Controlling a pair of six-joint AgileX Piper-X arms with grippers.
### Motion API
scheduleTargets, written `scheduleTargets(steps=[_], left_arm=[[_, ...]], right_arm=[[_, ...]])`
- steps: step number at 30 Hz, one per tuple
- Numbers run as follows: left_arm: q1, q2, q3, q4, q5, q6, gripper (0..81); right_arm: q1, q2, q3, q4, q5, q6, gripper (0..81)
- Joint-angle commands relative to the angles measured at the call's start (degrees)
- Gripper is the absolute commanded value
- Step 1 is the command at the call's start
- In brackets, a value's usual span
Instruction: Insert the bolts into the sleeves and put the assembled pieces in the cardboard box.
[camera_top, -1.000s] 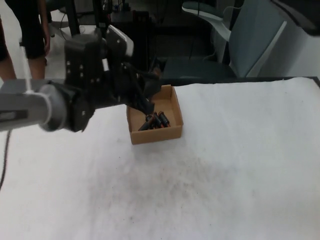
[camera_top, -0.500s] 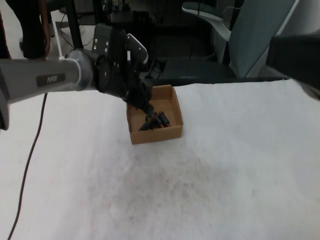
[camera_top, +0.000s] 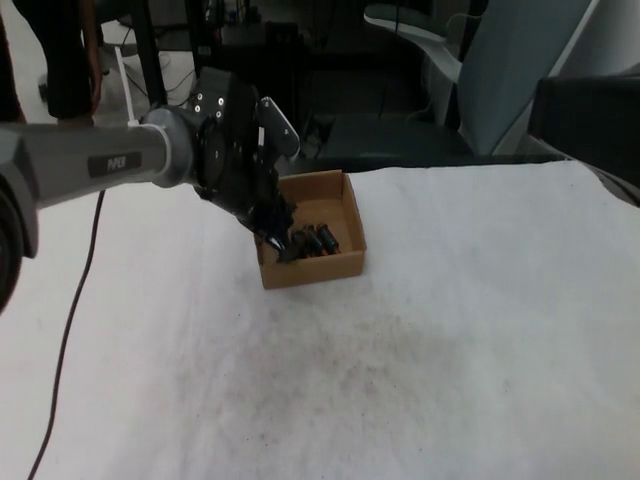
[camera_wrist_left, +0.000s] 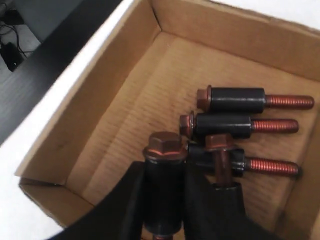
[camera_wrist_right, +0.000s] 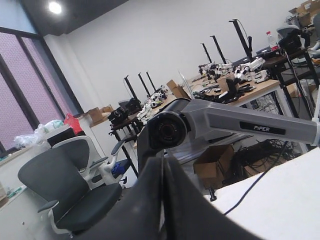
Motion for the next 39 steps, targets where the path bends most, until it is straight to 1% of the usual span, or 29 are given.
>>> scheduleTargets(steps=[1,8,15,17,18,20,22,25,26,27,35,37,39], left_arm=[[0.03,-0.38,-0.42,-0.63,-0.40,0.80,0.3],[0.03,-0.38,-0.46,-1.73,1.76,0.80,0.3],[0.03,-0.38,-0.46,-3.88,1.76,0.54,0.3],[0.03,-0.38,-0.46,-3.88,3.73,0.37,0.4],[0.03,-0.38,-0.46,-3.88,4.05,0.37,1.7],[0.03,-0.38,-0.46,-3.96,4.11,0.37,7.9],[0.03,-0.38,-0.46,-3.96,4.11,0.37,19.0],[0.03,-0.38,-0.46,-4.10,4.11,0.26,39.0],[0.03,-0.38,-0.46,-4.21,3.65,0.13,44.5],[0.03,-0.38,-0.46,-4.35,3.08,-0.41,47.1],[0.03,-0.58,-0.46,-3.99,1.91,-5.03,47.9],[0.03,-1.02,-0.46,-2.75,0.92,-6.87,47.9],[0.03,-1.88,-0.46,-0.40,-0.19,-7.05,47.9]], right_arm=[[-0.13,-0.51,0.01,0.17,0.85,-1.05,0.8],[-0.13,-0.51,0.01,0.17,1.24,-1.44,0.8],[-0.13,-0.51,0.01,0.17,1.21,-1.91,0.8],[-0.13,-0.51,0.01,0.17,1.21,-1.91,0.8],[-0.13,-0.51,0.01,0.17,1.21,-1.91,0.8],[-0.13,-0.51,0.01,0.17,1.21,-1.91,0.8],[-0.13,-0.51,0.01,0.17,1.21,-1.91,0.8],[-0.13,-0.51,0.01,0.17,1.21,-1.91,0.8],[-0.13,-0.51,0.01,0.17,1.21,-1.91,0.8],[-0.13,-0.51,0.01,0.17,1.21,-1.91,0.8],[-0.13,-0.51,0.01,0.17,1.21,-1.91,0.8],[-0.13,-0.51,0.01,0.46,1.21,-2.75,0.8],[-0.25,-0.51,0.01,2.64,1.21,-5.38,0.8]])
